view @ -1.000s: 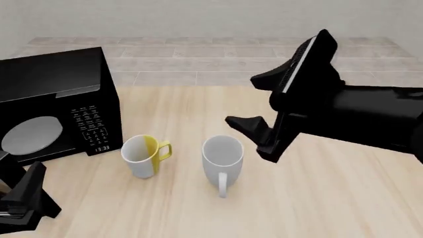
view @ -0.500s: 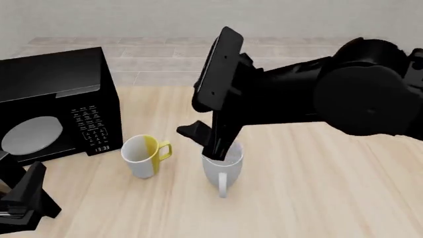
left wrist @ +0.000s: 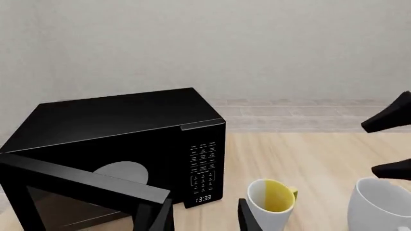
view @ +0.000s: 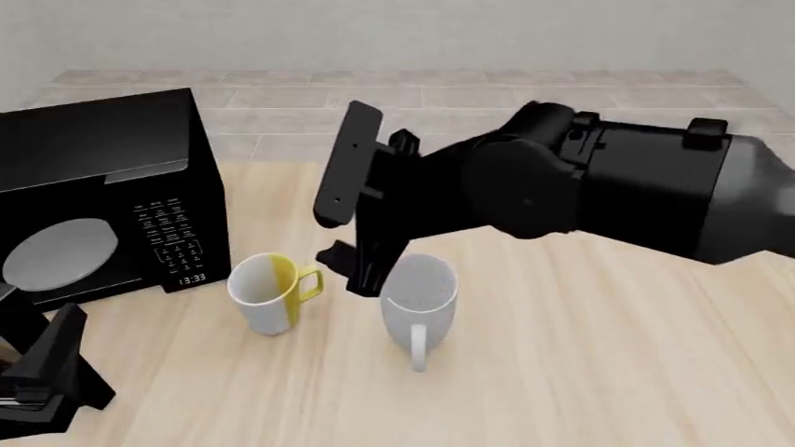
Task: Put the yellow and white mug to the front of the white mug.
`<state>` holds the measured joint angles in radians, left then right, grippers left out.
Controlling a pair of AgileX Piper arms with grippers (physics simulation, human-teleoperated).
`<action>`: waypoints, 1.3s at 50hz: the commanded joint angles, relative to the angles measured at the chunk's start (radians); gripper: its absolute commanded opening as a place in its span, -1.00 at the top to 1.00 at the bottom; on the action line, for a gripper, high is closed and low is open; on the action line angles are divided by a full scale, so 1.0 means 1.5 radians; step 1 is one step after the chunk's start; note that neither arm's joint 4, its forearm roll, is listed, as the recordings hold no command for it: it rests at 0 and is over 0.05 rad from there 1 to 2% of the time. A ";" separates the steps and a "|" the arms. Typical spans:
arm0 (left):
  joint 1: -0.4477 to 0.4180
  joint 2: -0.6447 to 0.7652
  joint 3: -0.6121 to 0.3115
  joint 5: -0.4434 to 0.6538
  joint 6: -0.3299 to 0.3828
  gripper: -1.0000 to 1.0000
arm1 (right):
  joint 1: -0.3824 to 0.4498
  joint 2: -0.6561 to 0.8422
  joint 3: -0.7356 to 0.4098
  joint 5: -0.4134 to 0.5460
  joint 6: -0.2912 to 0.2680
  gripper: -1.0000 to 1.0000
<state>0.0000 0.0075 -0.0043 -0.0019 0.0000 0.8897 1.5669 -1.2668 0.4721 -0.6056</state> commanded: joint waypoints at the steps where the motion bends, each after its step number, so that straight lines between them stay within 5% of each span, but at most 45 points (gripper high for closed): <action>1: 0.000 0.000 0.000 0.000 0.000 -1.00 | -0.007 0.066 -0.011 -0.026 -0.023 -1.00; 24: 0.000 0.000 0.000 0.000 0.000 -1.00 | -0.054 0.148 0.006 -0.091 -0.120 -1.00; 49: 0.000 0.000 0.000 0.000 0.000 -1.00 | 0.007 0.196 -0.066 -0.076 -0.079 -1.00; 65: 0.000 0.000 0.000 0.000 0.000 -1.00 | -0.009 0.233 -0.068 -0.085 -0.109 -1.00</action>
<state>0.0000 0.0075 -0.0043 -0.0019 0.0000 0.8781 1.8876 -1.3598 0.3489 -0.7580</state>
